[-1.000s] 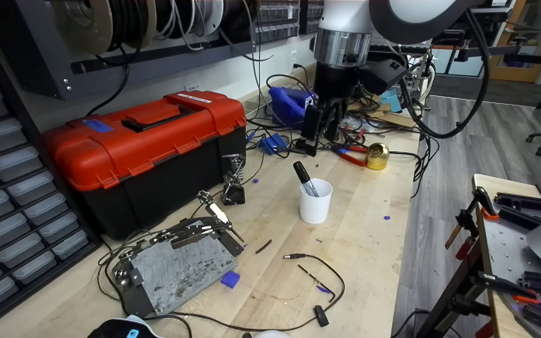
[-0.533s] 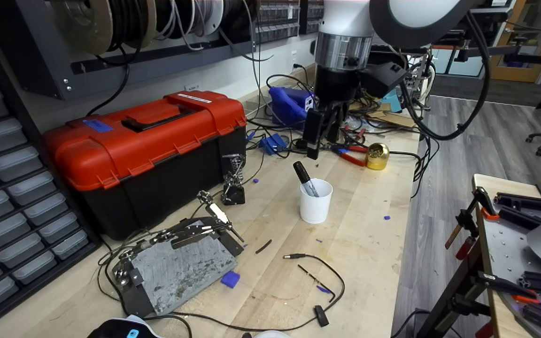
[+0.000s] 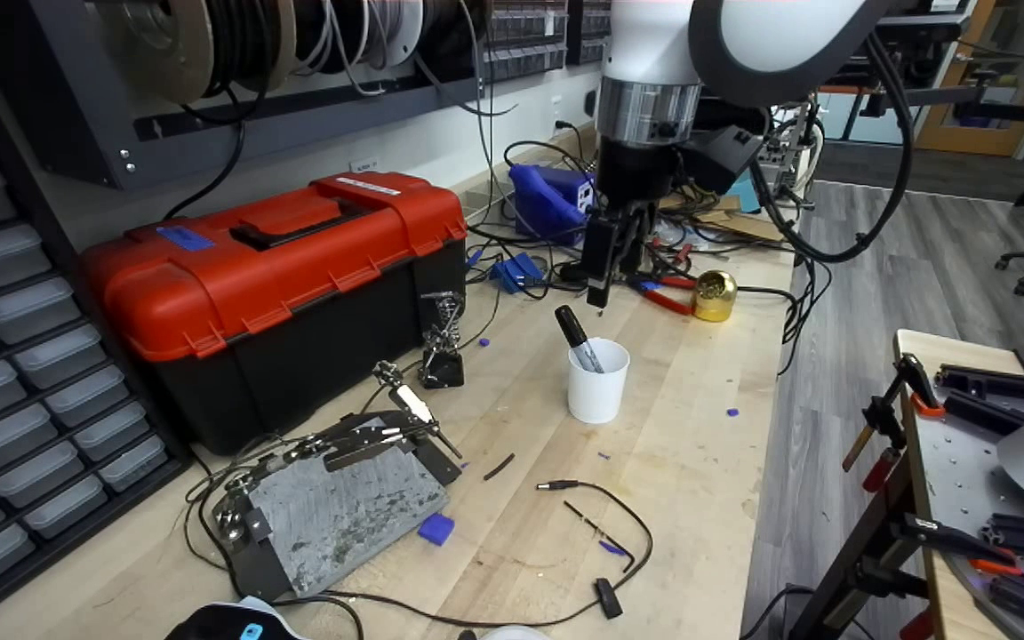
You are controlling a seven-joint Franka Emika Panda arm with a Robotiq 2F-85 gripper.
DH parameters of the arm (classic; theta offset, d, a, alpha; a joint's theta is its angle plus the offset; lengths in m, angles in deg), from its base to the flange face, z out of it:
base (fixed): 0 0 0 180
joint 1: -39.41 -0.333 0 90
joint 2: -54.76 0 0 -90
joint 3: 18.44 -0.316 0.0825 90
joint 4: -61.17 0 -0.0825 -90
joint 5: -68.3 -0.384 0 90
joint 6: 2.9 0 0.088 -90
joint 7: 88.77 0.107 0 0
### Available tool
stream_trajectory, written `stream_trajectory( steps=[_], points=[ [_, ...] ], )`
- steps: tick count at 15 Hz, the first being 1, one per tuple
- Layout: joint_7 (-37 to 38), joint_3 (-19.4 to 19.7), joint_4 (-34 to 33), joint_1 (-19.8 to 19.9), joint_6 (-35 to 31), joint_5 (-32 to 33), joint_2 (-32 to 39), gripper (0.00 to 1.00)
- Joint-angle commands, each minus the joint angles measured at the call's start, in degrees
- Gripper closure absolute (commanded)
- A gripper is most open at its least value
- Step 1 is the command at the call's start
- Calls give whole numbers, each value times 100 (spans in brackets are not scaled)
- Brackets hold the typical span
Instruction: Pick the marker from the cup and put it on the table
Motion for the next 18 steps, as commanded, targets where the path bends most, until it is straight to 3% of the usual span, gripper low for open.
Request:
stream_trajectory(
  steps=[1, 2, 3, 6, 7, 8, 9, 10, 18],
  points=[
    [-387, -598, 37, 698, -84, -194, -17, 0],
    [-499, -774, 17, 894, -85, -281, 40, 0],
    [-160, -1466, -1, 1566, -179, 221, -337, 0],
    [-327, -2715, -205, 2830, -175, 16, -91, 0],
    [-782, -2428, -365, 2582, -84, -680, 364, 0],
    [-890, -2681, -471, 2849, -25, -871, 406, 0],
    [-699, -3540, -516, 3703, -102, -607, 142, 0],
    [-704, -3807, -643, 3988, -105, -630, 239, 0],
    [-513, -7250, -1379, 7444, 6, -231, 488, 0]
  ],
)
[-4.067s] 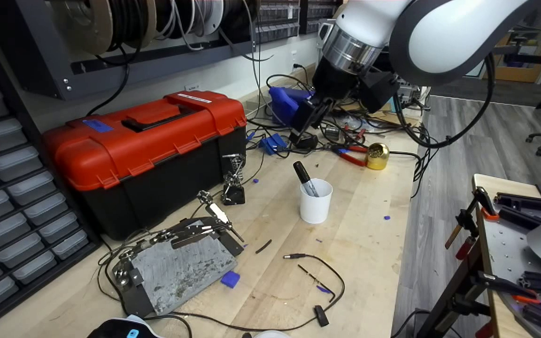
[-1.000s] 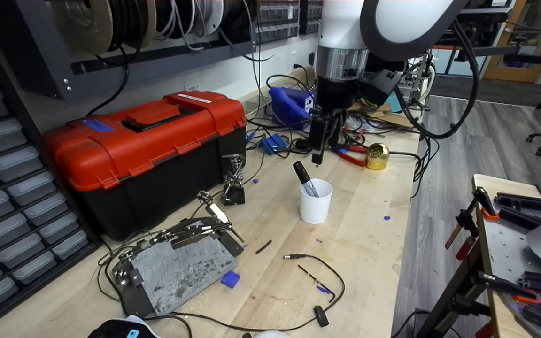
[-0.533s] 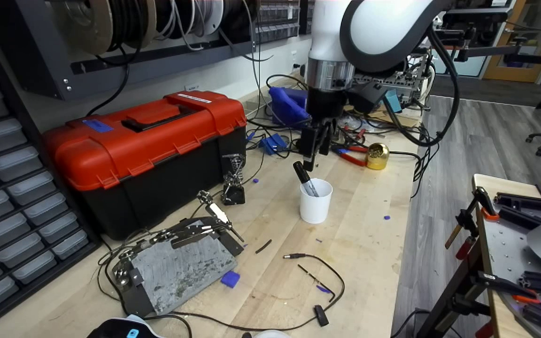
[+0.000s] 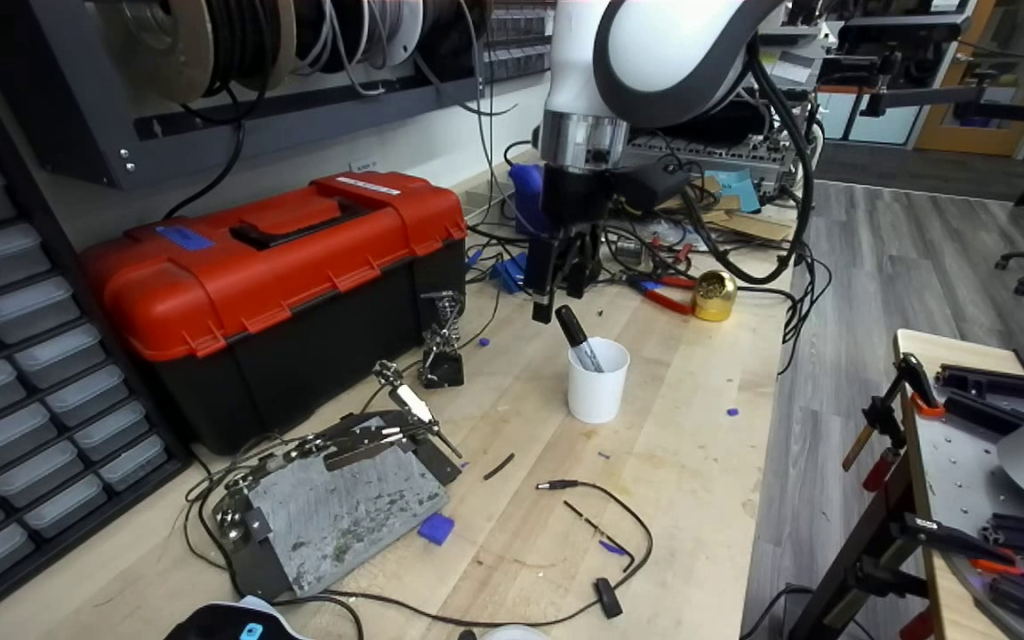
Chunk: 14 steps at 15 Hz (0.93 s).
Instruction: Pick the marker from the cup and put it on the table
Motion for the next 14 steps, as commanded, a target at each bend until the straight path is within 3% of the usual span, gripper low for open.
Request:
stream_trajectory(
  steps=[1, 6, 14],
  points=[
    [176, -1319, -336, 1377, 210, 385, 153, 0],
    [422, -2031, -509, 2102, 641, 1106, 124, 0],
    [542, -2427, -634, 2368, 1208, 1321, 64, 0]
  ],
)
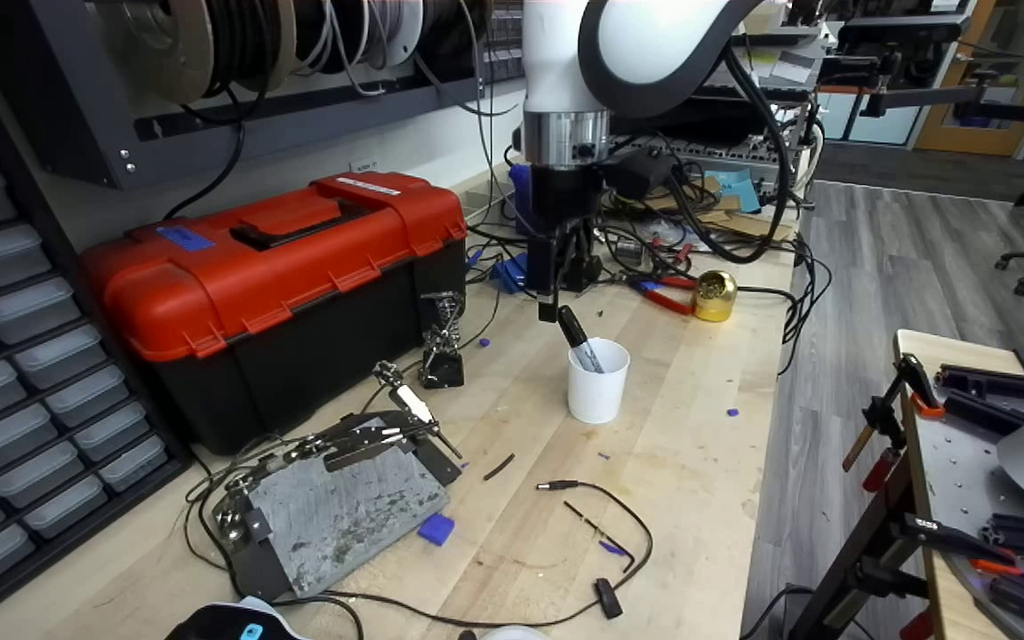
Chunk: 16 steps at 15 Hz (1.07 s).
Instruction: Pick the marker from the cup and put it on the table
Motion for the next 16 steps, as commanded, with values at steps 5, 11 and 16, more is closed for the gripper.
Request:
stream_trajectory(
  steps=[5, 11, 16],
  points=[
    [178, -275, 25, 284, 557, 49, -109, 0],
    [18, -381, 180, 408, 381, -212, -49, 25],
    [-124, -470, 267, 470, 217, -402, 10, 53]
  ],
)
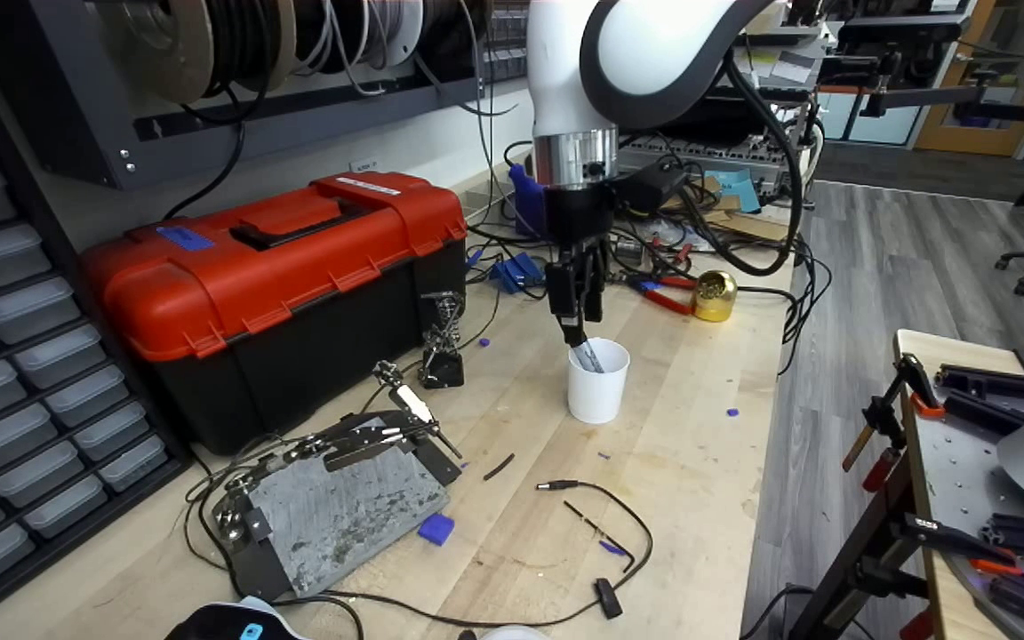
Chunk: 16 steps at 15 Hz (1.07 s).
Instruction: Pick the marker from the cup and put it on the table
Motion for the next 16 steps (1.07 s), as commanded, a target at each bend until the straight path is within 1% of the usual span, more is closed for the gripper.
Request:
stream_trajectory(
  steps=[1, 5, 6, 7, 8, 14, 16],
  points=[
    [-109, -193, 121, 197, -131, -144, -29, 61],
    [-202, -228, 116, 203, -203, -126, -28, 87],
    [-217, -235, 120, 201, -214, -120, -36, 93],
    [-228, -241, 122, 201, -219, -118, -42, 95],
    [-246, -248, 132, 202, -232, -121, -52, 93],
    [-248, -277, 159, 200, -200, -108, -122, 93],
    [-180, -256, 113, 189, -78, -40, -174, 93]
  ],
)
